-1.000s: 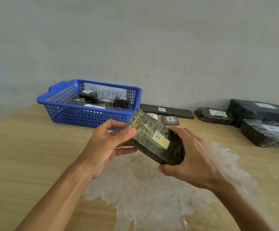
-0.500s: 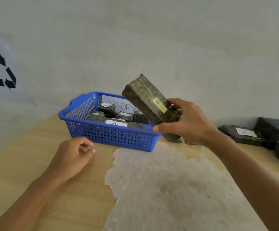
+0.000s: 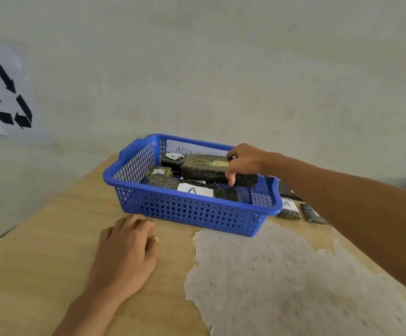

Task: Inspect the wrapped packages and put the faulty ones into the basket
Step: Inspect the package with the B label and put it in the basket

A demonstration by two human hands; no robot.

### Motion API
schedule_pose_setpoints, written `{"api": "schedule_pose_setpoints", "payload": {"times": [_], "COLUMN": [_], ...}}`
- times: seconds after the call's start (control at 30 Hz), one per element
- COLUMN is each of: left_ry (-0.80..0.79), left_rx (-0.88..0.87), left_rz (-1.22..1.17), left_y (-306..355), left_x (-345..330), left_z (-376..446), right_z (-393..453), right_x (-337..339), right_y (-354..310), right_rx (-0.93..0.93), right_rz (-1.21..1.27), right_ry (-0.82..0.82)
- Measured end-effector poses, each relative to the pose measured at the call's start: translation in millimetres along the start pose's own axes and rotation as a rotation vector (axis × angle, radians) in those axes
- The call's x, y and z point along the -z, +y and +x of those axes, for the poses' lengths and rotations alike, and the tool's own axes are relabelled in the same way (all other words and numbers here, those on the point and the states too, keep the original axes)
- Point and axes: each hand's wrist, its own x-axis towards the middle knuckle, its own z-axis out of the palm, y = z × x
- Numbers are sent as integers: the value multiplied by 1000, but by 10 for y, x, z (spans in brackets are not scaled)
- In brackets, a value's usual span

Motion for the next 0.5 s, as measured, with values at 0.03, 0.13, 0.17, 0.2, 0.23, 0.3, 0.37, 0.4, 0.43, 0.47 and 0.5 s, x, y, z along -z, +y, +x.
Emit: {"api": "schedule_pose_setpoints", "payload": {"times": [0.03, 0.13, 0.17, 0.2, 0.23, 0.3, 0.37, 0.4, 0.43, 0.47, 0.5], "left_ry": [-1, 3, 1, -2, -4, -4, -2, -6, -7, -3, -4], "left_rx": [0, 18, 23, 30, 37, 45, 52, 55, 54, 49, 50], "left_rz": [3, -3, -9, -16, -17, -20, -16, -11, -10, -13, -13], "left_y": [8, 30, 34, 37, 34, 27, 23, 26, 29, 32, 39], "left_x": [3, 19, 22, 28, 25, 21, 18, 16, 9, 8, 10], "left_z": [5, 7, 8, 12, 16, 19, 13, 11, 10, 9, 10], "right_z": [37, 123, 146, 152, 155, 150, 119, 104, 101, 88, 80], "right_x": [-33, -145, -168, -180, -182, -177, -176, -174, -174, -174, -176], "right_y": [20, 80, 92, 85, 72, 52, 55, 68, 91, 103, 115], "right_rx": [-18, -23, -12, 0, 12, 28, 32, 30, 32, 35, 41], "right_rz": [-7, -65, -97, -125, -145, -165, -169, -166, -164, -165, -168], "right_ry": [-19, -41, -30, -21, -22, -43, -63, -62, -50, -37, -21]}}
